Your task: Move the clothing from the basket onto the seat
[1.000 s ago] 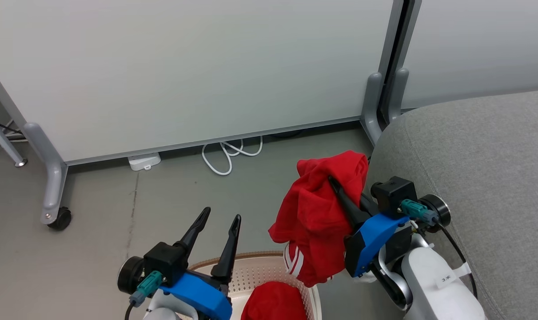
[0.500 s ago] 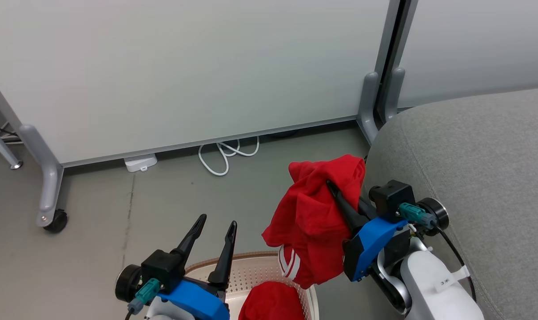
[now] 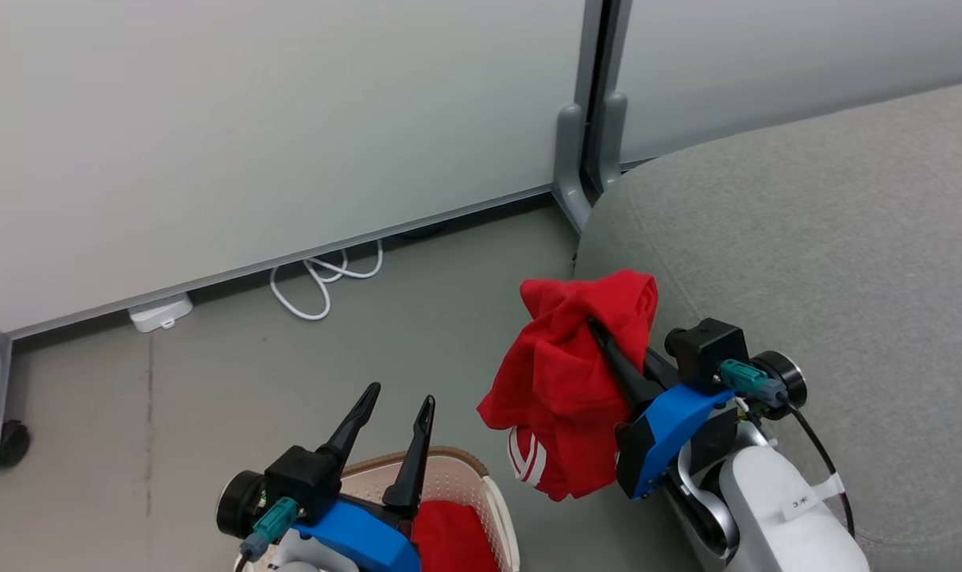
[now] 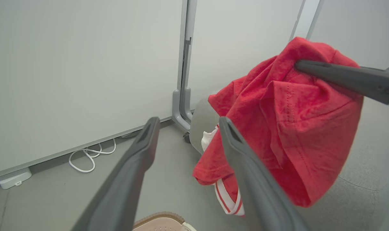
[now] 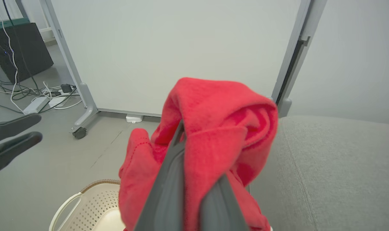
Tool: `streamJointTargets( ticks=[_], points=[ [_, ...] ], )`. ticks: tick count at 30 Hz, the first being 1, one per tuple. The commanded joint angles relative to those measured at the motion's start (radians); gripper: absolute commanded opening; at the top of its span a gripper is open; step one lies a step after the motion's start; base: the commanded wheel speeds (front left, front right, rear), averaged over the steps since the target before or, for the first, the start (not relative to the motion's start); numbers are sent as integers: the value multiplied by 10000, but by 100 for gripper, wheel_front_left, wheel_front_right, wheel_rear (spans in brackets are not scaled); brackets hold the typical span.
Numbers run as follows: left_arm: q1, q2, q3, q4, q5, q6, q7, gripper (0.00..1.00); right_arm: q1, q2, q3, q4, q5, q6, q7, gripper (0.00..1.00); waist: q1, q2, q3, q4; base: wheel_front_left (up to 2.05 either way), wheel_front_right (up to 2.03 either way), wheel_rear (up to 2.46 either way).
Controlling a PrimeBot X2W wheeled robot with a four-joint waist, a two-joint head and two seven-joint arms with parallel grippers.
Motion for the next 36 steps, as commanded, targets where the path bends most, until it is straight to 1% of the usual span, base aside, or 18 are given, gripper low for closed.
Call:
streamJointTargets(
  ticks=[1, 11, 21, 28, 36],
  points=[
    [-131, -4, 23, 34, 56, -79, -26, 100, -10, -32, -18, -46, 30, 5, -55, 0, 0, -1, 100, -424, 0, 0, 0],
    [-383, 166, -169, 72, -22, -79, -28, 100, -121, -29, -46, 9, 81, 5, -161, 0, 0, -1, 382, -1814, 0, 0, 0],
    [-494, 258, -258, 58, -27, -81, -27, 100, -258, -29, 44, 118, 352, 5, -358, 0, 0, -1, 517, -2883, 0, 0, 0],
    [-575, 193, -329, 88, -31, -82, -27, 100, -253, -28, -20, 204, 356, 5, -402, 0, 0, -1, 540, -3206, 0, 0, 0],
    [-690, 260, -424, 29, -34, -82, -27, 100, -456, -28, -277, 291, 490, 5, -289, 0, 0, -1, 761, -3170, 0, 0, 0]
  ],
)
